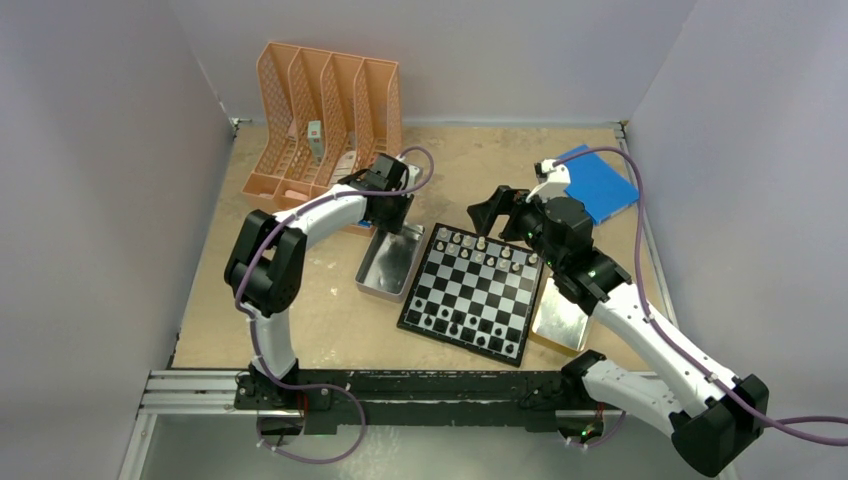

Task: Set up the chess pieces on the board
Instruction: Pick up the chess piece from the storage box.

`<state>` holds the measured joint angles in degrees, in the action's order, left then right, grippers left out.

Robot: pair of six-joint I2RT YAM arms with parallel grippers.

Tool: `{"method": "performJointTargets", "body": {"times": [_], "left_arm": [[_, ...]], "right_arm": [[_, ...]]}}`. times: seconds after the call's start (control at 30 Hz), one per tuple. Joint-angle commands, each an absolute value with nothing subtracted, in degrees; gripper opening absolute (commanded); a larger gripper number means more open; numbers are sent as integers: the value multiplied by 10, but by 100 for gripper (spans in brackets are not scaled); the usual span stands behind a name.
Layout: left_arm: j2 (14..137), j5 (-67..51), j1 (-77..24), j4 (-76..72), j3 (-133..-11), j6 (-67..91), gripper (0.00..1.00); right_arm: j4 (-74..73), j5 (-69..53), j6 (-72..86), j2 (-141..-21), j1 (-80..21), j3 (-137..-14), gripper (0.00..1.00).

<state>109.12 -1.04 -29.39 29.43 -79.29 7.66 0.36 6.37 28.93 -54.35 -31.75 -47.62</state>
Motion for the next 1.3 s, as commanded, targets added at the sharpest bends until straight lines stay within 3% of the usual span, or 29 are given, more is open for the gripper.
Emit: {"method": "performJointTargets", "body": {"times": [0.0,0.43,0.8,0.93,1.27], "left_arm": [[1097,-34,-293,290,-804,63,21],[1106,-21,-292,301,-805,51,20],[1111,-17,-293,289,-811,63,34],[1121,-19,-293,286,-807,63,35],[1085,-27,-293,294,-813,66,11]], "right_arm": [[26,56,283,-533,-315,-480,98],[28,58,285,-531,-315,-477,98],[29,60,282,-528,-315,-472,98],[28,61,282,-527,-315,-472,98],[27,52,285,-531,-315,-472,98]]}}
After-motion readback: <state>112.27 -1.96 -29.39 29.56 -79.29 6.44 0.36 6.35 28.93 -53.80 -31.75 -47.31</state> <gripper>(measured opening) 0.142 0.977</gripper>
